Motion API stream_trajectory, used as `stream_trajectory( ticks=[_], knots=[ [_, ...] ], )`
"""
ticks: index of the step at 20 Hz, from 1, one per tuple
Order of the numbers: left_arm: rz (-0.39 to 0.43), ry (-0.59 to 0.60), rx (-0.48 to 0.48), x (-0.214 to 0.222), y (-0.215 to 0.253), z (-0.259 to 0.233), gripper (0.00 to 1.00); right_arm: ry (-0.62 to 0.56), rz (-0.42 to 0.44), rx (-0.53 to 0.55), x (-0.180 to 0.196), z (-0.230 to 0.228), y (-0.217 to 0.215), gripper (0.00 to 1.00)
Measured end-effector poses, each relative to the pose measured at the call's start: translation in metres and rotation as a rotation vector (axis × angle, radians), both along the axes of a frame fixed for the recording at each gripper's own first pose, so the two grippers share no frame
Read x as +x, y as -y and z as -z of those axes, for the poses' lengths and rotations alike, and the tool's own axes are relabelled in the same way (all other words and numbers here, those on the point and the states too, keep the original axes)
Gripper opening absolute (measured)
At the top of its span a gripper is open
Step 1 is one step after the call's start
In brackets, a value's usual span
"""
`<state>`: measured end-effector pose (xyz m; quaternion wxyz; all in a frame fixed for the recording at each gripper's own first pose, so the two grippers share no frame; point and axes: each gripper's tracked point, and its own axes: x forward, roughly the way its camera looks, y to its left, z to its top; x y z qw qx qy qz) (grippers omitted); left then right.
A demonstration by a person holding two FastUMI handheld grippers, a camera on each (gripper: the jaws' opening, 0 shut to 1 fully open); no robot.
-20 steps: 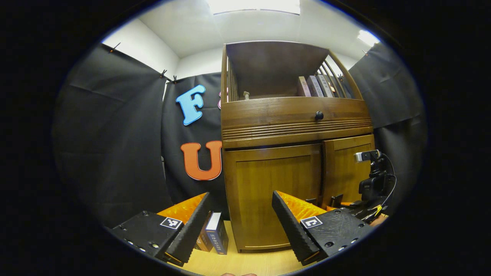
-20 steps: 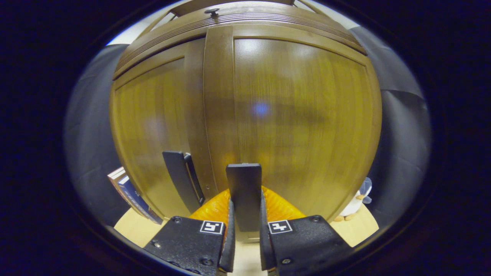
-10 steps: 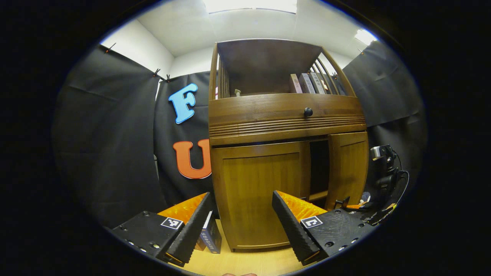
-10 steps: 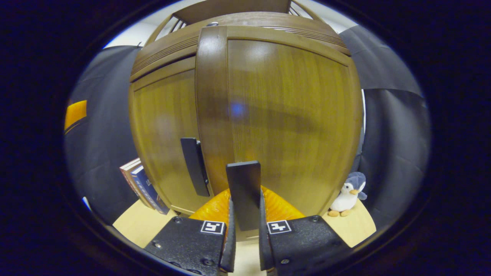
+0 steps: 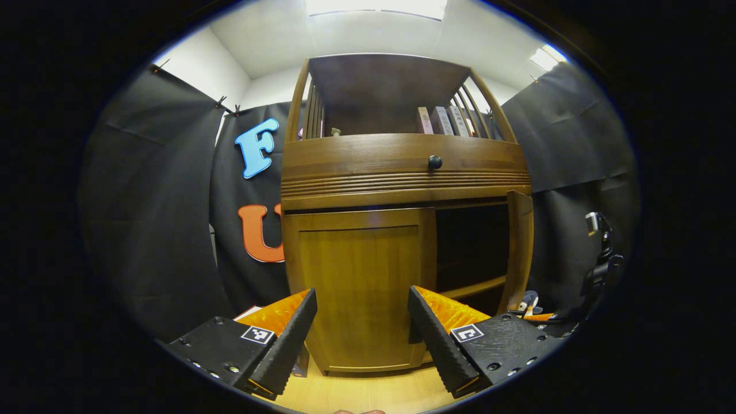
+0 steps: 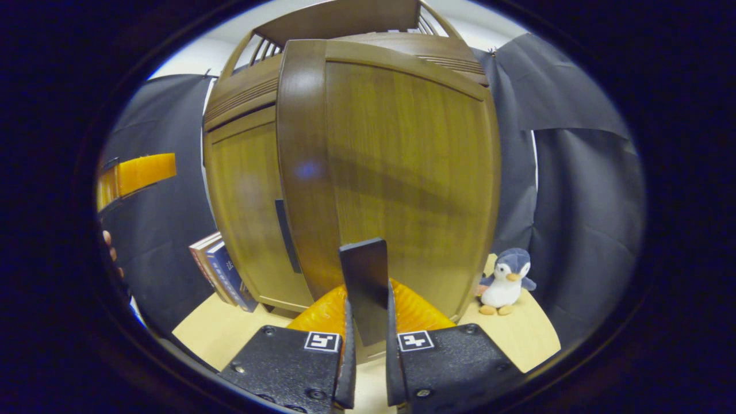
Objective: Open the right door of the double-door shoe cabinet with the right hand, and open the left door with the left hand.
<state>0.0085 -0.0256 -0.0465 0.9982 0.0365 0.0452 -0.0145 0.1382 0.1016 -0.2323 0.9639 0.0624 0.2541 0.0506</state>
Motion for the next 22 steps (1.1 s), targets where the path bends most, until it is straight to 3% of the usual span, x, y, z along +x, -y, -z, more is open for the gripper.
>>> stream_trajectory(
  ticks=[8, 9, 10, 18, 19, 21, 22],
  knots=[
    [0.054, -0.031, -0.021, 0.006, 0.041, 0.013, 0.96, -0.003, 0.039, -0.035, -0.002, -0.003, 0.010, 0.22],
    [0.061, -0.036, -0.024, 0.007, 0.045, 0.015, 1.00, -0.003, 0.047, -0.038, -0.003, -0.007, 0.013, 0.22],
    [0.069, -0.047, -0.028, 0.008, 0.050, 0.018, 0.95, -0.004, 0.053, -0.040, -0.008, -0.009, 0.021, 0.22],
    [0.121, -0.105, -0.057, 0.014, 0.083, 0.038, 1.00, -0.004, 0.125, -0.058, -0.037, -0.010, 0.074, 0.17],
    [0.127, -0.109, -0.057, 0.015, 0.086, 0.040, 0.95, -0.003, 0.135, -0.061, -0.038, -0.011, 0.080, 0.15],
    [0.135, -0.114, -0.054, 0.016, 0.092, 0.042, 0.95, 0.001, 0.150, -0.063, -0.040, -0.011, 0.090, 0.13],
    [0.139, -0.115, -0.053, 0.017, 0.094, 0.043, 1.00, -0.001, 0.159, -0.073, -0.042, -0.010, 0.095, 0.13]
  ],
)
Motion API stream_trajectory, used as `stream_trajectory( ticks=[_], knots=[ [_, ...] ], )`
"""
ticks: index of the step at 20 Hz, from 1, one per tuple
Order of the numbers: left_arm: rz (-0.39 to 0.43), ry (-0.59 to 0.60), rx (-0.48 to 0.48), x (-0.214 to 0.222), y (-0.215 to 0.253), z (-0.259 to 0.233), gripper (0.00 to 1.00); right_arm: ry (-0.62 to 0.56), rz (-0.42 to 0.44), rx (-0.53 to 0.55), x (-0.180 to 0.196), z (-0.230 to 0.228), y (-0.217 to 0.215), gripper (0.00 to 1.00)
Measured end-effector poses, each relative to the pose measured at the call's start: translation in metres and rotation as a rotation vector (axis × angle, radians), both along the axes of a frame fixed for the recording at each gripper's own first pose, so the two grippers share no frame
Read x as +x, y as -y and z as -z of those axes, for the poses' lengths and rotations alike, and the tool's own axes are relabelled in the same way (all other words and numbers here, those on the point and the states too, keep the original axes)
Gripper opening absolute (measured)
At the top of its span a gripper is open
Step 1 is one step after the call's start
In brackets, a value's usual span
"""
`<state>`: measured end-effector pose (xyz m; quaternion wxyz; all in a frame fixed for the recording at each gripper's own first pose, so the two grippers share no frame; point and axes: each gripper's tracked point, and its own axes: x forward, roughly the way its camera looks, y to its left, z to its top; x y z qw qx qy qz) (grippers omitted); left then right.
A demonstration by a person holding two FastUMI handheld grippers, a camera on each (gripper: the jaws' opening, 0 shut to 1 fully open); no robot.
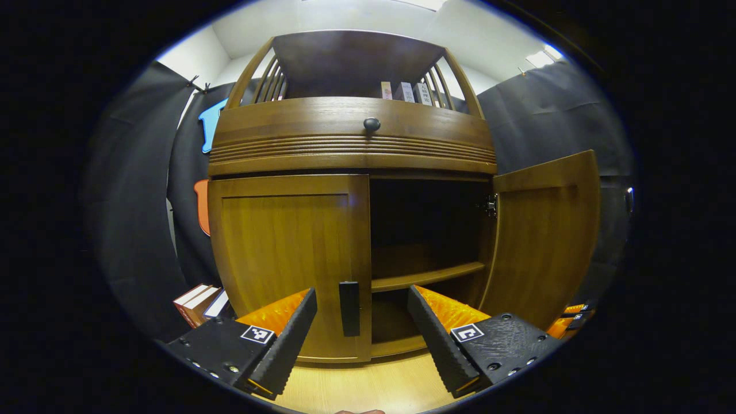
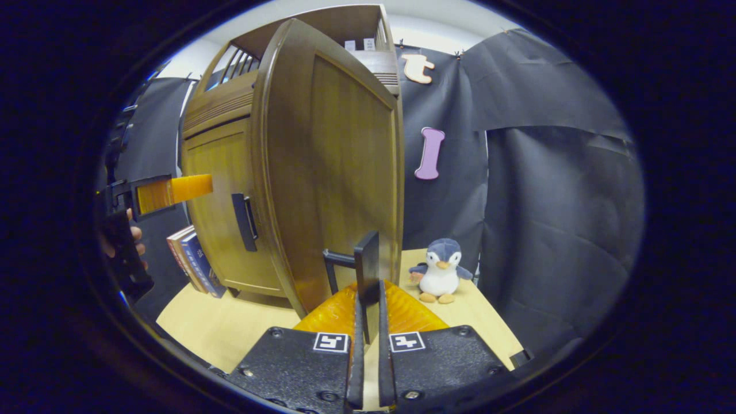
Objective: Open the right door of the double-door shoe cabinet with the right hand, and open the left door with the left hand.
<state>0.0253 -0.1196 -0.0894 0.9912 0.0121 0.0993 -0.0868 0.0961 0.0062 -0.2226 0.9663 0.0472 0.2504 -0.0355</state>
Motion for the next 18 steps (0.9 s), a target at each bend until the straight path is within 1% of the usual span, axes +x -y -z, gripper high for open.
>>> stream_trajectory(
  ticks=[3, 6, 7, 8, 9, 10, 11, 14, 15, 16, 17, 18],
  knots=[
    [0.010, -0.005, 0.000, 0.000, 0.007, 0.003, 1.00, -0.030, 0.053, -0.017, -0.007, 0.008, 0.023, 0.11],
    [0.022, -0.027, 0.002, 0.004, 0.012, 0.012, 1.00, -0.031, 0.147, 0.023, -0.011, 0.007, 0.045, 0.07],
    [0.021, -0.032, 0.002, 0.003, 0.012, 0.014, 0.96, -0.034, 0.148, 0.052, -0.011, 0.005, 0.046, 0.04],
    [0.020, -0.035, 0.004, 0.004, 0.012, 0.015, 1.00, -0.035, 0.150, 0.063, -0.011, 0.005, 0.050, 0.04],
    [0.021, -0.039, 0.007, 0.004, 0.013, 0.017, 0.95, -0.041, 0.144, 0.059, -0.011, 0.004, 0.051, 0.04],
    [0.020, -0.042, 0.011, 0.005, 0.012, 0.018, 0.95, -0.045, 0.140, 0.047, -0.013, 0.006, 0.051, 0.04],
    [0.020, -0.043, 0.014, -0.006, 0.017, 0.018, 0.95, -0.045, 0.140, 0.036, -0.016, 0.005, 0.055, 0.04],
    [0.012, -0.051, 0.017, 0.001, 0.016, 0.028, 0.95, -0.047, 0.152, 0.037, -0.021, 0.007, 0.068, 0.04],
    [0.011, -0.057, 0.013, 0.003, 0.016, 0.033, 1.00, -0.047, 0.159, 0.043, -0.022, 0.007, 0.073, 0.04],
    [0.008, -0.065, 0.011, 0.009, 0.015, 0.037, 1.00, -0.046, 0.168, 0.045, -0.024, 0.008, 0.076, 0.04],
    [0.002, -0.072, 0.007, 0.012, 0.014, 0.041, 0.95, -0.046, 0.177, 0.040, -0.025, 0.007, 0.080, 0.04],
    [-0.007, -0.078, 0.008, 0.018, 0.012, 0.045, 0.95, -0.045, 0.187, 0.031, -0.029, 0.008, 0.085, 0.04]
  ],
)
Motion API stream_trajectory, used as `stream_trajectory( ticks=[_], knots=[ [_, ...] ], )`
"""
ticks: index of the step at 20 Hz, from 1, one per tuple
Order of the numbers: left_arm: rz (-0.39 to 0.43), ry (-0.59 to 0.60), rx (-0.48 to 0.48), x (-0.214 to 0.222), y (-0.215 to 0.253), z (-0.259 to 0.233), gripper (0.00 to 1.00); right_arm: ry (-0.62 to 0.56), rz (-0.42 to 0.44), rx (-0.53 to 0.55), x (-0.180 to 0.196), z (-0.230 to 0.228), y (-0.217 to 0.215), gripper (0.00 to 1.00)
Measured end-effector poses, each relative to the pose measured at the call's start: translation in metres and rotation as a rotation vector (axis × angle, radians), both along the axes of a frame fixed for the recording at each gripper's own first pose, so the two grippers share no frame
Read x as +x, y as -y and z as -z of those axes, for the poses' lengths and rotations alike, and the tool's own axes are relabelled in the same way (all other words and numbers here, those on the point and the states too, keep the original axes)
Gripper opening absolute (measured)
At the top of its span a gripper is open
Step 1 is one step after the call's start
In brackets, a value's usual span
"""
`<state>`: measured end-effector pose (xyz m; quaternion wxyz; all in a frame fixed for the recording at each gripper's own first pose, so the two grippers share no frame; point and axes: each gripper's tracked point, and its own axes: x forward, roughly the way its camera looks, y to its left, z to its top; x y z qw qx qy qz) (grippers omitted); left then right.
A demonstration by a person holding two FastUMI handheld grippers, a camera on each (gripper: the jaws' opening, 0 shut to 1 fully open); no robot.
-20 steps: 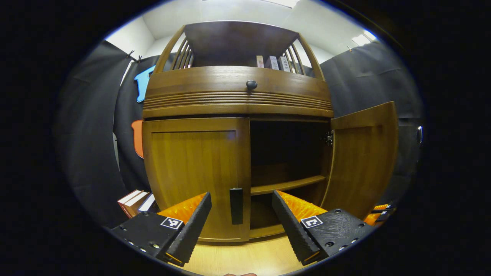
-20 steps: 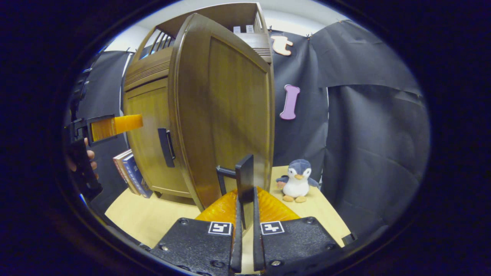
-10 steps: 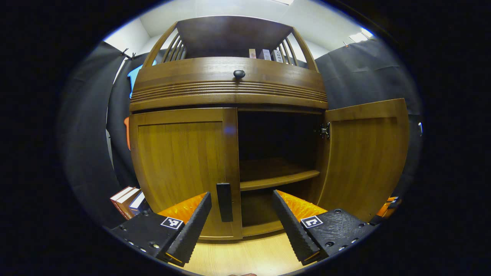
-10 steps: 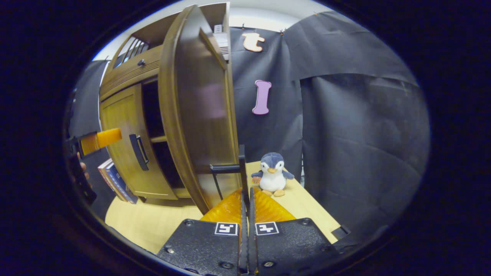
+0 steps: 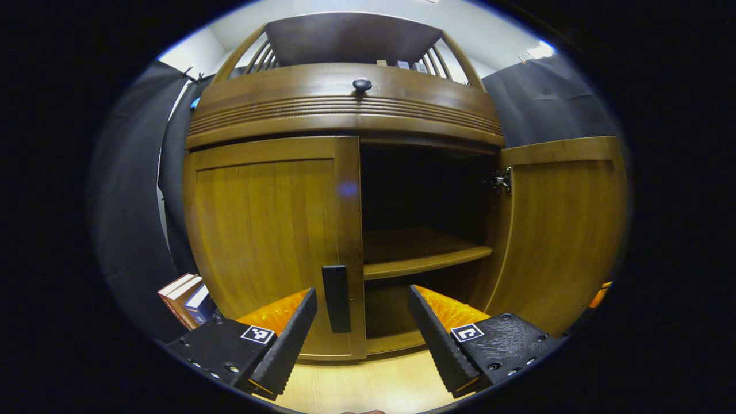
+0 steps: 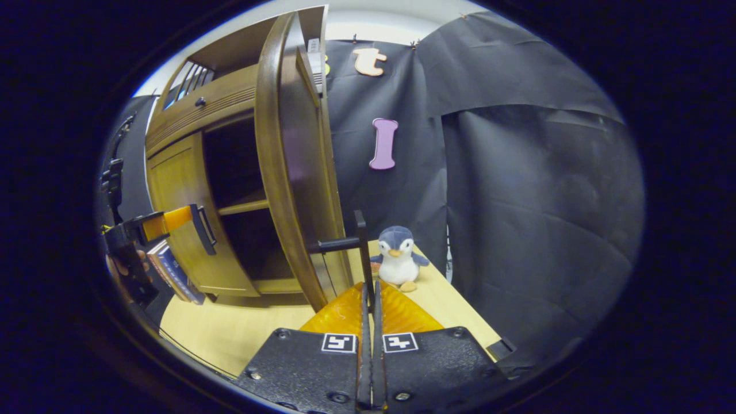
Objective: Open the right door of the double-door shoe cabinet with the right hand, and open the left door with the left hand.
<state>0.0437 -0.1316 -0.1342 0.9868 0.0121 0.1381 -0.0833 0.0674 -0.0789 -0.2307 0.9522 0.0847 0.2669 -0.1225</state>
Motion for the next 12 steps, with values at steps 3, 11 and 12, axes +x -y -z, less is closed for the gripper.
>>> stream_trajectory(
  ticks=[3, 11, 12],
  knots=[
    [-0.024, -0.034, -0.003, 0.021, -0.005, 0.018, 0.95, 0.003, 0.041, -0.015, -0.009, -0.004, 0.015, 0.02],
    [-0.053, -0.124, -0.035, 0.060, -0.023, 0.061, 0.82, 0.077, 0.086, -0.020, -0.020, -0.029, 0.015, 0.04],
    [-0.050, -0.132, -0.034, 0.064, -0.024, 0.067, 0.93, 0.098, 0.077, -0.023, -0.019, -0.036, 0.012, 0.04]
  ],
)
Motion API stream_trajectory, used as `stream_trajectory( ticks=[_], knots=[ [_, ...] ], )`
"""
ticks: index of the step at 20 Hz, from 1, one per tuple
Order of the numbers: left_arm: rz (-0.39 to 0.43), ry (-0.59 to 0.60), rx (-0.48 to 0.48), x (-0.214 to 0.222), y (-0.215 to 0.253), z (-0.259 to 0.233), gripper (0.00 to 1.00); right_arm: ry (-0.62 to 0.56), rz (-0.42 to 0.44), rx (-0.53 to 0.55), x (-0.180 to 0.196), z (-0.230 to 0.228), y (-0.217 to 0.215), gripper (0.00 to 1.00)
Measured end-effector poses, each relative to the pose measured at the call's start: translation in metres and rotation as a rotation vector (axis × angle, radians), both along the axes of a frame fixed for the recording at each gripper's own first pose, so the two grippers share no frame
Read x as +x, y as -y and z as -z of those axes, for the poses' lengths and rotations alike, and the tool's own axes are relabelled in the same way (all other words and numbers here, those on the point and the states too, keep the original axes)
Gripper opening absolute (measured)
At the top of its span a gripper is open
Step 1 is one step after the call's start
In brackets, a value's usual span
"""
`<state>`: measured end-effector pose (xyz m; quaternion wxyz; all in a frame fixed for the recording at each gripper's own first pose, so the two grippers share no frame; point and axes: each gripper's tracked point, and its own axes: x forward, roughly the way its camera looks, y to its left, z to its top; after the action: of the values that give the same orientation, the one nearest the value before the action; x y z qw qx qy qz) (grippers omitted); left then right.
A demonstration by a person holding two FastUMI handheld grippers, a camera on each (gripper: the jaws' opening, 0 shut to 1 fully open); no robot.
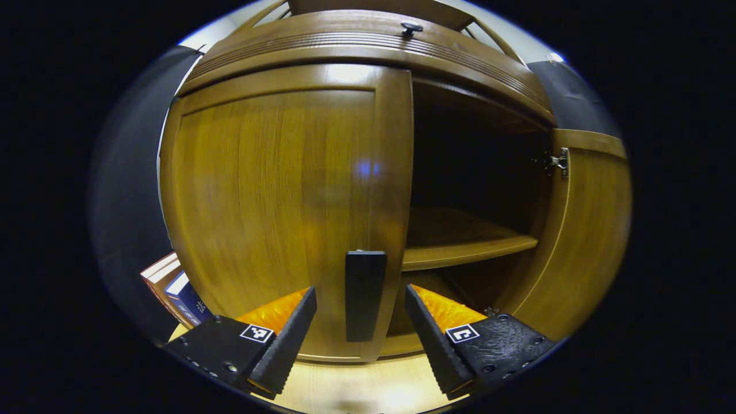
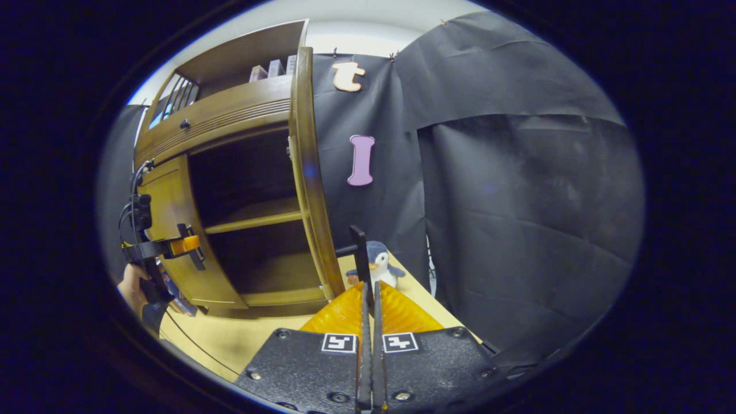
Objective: Open the right door of the double-door shoe cabinet with the right hand, and open the left door with the left hand.
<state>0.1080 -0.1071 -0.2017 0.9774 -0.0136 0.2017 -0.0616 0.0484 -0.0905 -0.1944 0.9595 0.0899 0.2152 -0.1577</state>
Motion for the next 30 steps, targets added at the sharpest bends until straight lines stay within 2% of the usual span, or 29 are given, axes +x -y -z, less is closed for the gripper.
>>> stream_trajectory(
  ticks=[1, 2, 3, 4, 5, 6, 7, 8, 10, 11, 12, 14, 18, 19, 23, 30],
  knots=[
    [0.006, -0.011, -0.003, 0.002, 0.001, 0.004, 0.80, 0.018, -0.012, -0.008, -0.001, -0.008, -0.004, 0.04],
    [0.008, -0.013, -0.001, 0.005, 0.001, 0.007, 0.86, 0.026, -0.014, -0.027, -0.002, -0.015, -0.005, 0.05],
    [0.012, -0.013, 0.003, 0.008, 0.001, 0.009, 0.80, 0.040, -0.020, -0.047, 0.001, -0.019, -0.006, 0.10],
    [0.015, -0.010, 0.008, 0.010, 0.001, 0.010, 0.91, 0.051, -0.026, -0.065, 0.001, -0.025, -0.009, 0.14],
    [0.009, -0.007, 0.015, 0.013, 0.000, 0.011, 0.77, 0.061, -0.038, -0.073, 0.002, -0.030, -0.012, 0.20],
    [0.004, -0.010, 0.019, 0.014, 0.000, 0.013, 0.76, 0.068, -0.052, -0.072, 0.003, -0.032, -0.019, 0.22],
    [0.002, 0.004, 0.022, 0.013, 0.001, 0.011, 0.77, 0.074, -0.063, -0.070, 0.003, -0.035, -0.025, 0.32],
    [0.012, 0.010, 0.023, 0.017, 0.002, 0.014, 0.90, 0.086, -0.073, -0.069, 0.003, -0.040, -0.028, 0.34],
    [0.042, 0.018, 0.023, 0.013, 0.007, 0.014, 0.53, 0.100, -0.091, -0.072, 0.009, -0.046, -0.037, 0.38],
    [0.044, 0.025, 0.032, 0.013, 0.008, 0.013, 0.39, 0.102, -0.103, -0.076, 0.012, -0.047, -0.042, 0.39],
    [0.050, 0.030, 0.039, 0.014, 0.007, 0.013, 0.49, 0.103, -0.116, -0.078, 0.013, -0.045, -0.048, 0.39],
    [0.055, 0.044, 0.051, 0.012, 0.005, 0.013, 0.33, 0.095, -0.132, -0.077, 0.013, -0.040, -0.056, 0.41],
    [0.042, 0.047, 0.015, 0.010, 0.005, 0.012, 0.33, 0.082, -0.149, -0.083, 0.020, -0.039, -0.069, 0.43],
    [0.041, 0.051, 0.016, 0.008, 0.003, 0.012, 0.24, 0.090, -0.157, -0.084, 0.022, -0.042, -0.072, 0.42],
    [0.047, 0.046, 0.009, -0.006, 0.001, 0.010, 0.25, 0.085, -0.198, -0.092, 0.035, -0.040, -0.087, 0.46],
    [0.037, 0.045, -0.005, -0.037, -0.007, 0.004, 0.25, 0.077, -0.242, -0.068, 0.044, -0.034, -0.107, 0.45]
  ],
)
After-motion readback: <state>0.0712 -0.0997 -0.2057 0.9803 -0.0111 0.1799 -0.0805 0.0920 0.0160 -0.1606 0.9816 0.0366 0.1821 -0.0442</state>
